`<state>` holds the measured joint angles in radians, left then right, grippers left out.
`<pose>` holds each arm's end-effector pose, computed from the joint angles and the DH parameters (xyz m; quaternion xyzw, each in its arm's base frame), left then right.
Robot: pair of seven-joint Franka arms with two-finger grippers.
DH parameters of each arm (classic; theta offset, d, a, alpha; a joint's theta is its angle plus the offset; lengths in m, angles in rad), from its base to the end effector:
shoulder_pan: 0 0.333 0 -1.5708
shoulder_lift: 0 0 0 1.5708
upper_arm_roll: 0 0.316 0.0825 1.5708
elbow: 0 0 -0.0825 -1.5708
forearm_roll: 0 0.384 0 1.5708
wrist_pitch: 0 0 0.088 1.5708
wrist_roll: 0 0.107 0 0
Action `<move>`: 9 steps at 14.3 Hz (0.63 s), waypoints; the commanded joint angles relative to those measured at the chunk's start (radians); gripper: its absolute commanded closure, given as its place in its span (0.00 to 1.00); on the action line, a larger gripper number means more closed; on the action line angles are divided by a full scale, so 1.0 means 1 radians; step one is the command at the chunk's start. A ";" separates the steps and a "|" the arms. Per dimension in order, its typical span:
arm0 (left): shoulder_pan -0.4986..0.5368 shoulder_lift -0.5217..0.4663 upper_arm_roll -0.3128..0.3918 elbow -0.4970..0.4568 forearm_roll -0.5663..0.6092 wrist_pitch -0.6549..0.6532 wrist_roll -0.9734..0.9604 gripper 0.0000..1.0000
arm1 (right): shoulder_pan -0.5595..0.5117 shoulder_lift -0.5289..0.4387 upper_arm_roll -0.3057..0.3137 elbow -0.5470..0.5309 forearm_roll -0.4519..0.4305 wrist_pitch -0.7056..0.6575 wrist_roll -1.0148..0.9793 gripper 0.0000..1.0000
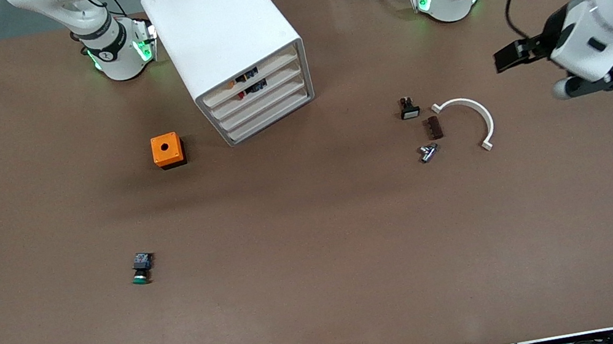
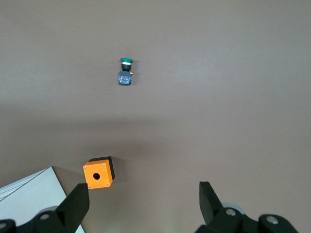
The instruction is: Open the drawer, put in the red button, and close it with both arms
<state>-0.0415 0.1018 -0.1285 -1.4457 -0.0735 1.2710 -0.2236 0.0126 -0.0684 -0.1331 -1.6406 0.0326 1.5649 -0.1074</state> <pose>0.5425 -0.0987 0.6043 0.9894 0.0200 -0.1430 0.0151 0.5285 -0.0630 0.6280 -0.9998 0.0063 0.0016 0.0212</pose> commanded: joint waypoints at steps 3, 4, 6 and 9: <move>-0.005 -0.191 0.102 -0.248 0.054 0.082 0.202 0.00 | -0.023 -0.022 0.018 -0.013 -0.013 -0.002 -0.005 0.00; 0.000 -0.198 0.108 -0.271 0.055 0.129 0.216 0.00 | -0.023 -0.022 0.018 -0.013 -0.019 -0.002 -0.003 0.00; 0.008 -0.183 0.109 -0.266 0.069 0.227 0.216 0.00 | -0.023 -0.022 0.021 -0.015 -0.031 -0.003 0.029 0.00; 0.011 -0.151 0.109 -0.243 0.072 0.339 0.216 0.00 | -0.023 -0.027 0.021 -0.015 -0.031 -0.003 0.032 0.00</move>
<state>-0.0359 -0.0548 -0.0143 -1.6920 -0.0240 1.5591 -0.0234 0.0105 -0.0691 -0.1328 -1.6407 0.0147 1.5648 -0.0910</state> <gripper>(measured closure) 0.000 0.000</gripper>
